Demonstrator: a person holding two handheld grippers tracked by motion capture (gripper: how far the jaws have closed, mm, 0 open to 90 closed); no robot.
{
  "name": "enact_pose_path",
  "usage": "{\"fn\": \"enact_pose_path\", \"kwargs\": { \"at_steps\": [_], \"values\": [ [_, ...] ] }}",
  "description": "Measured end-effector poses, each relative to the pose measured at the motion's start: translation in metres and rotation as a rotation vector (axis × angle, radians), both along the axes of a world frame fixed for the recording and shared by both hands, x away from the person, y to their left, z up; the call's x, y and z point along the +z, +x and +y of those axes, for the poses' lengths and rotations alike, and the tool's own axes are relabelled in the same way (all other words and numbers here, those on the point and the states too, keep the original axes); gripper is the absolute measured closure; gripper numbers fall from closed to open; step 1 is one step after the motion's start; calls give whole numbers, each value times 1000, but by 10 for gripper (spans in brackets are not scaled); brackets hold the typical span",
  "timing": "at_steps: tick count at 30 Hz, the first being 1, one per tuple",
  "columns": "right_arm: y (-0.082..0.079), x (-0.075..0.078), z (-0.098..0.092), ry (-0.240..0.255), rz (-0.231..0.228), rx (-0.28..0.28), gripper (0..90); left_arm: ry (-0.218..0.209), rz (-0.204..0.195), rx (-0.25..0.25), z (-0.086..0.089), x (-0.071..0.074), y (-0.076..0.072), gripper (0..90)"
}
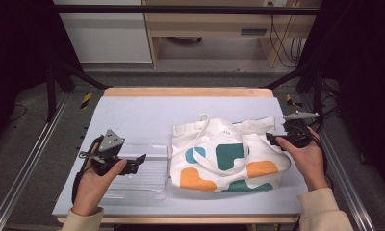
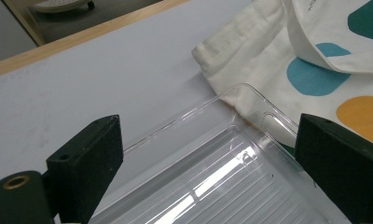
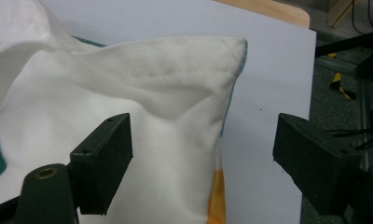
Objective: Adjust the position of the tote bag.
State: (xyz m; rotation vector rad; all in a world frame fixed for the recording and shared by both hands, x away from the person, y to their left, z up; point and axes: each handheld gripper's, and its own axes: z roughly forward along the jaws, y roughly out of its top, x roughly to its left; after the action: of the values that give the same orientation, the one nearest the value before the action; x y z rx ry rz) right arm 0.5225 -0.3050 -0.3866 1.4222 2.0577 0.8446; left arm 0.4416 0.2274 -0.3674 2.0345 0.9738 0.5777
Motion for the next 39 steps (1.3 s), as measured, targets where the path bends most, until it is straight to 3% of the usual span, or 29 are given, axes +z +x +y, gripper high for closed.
{"fn": "enact_pose_path", "kwargs": {
  "at_steps": [7, 12, 17, 26, 29, 33, 39],
  "values": [
    [28, -7, 8, 14, 55, 5, 159, 2, 4, -12, -2, -1, 0, 80],
    [38, -15, 12, 17, 99, 5, 143, 4, 6, -16, -4, -1, 0, 81],
    [40, -17, 11, 32, 110, -4, 233, 1, 1, -21, -5, 1, -2, 81],
    [32, -13, 17, -8, 76, -3, 548, -6, -2, -20, -4, 3, -3, 81],
    [31, -10, 19, -20, 89, 13, 647, -7, -4, -19, -4, 3, -3, 82],
    [29, -6, 21, -13, 84, 19, 731, -10, -7, -19, -3, 4, -3, 82],
    [19, 4, 23, 14, 39, 32, 819, -12, -13, -15, 0, 6, -4, 82]
  ]
}}
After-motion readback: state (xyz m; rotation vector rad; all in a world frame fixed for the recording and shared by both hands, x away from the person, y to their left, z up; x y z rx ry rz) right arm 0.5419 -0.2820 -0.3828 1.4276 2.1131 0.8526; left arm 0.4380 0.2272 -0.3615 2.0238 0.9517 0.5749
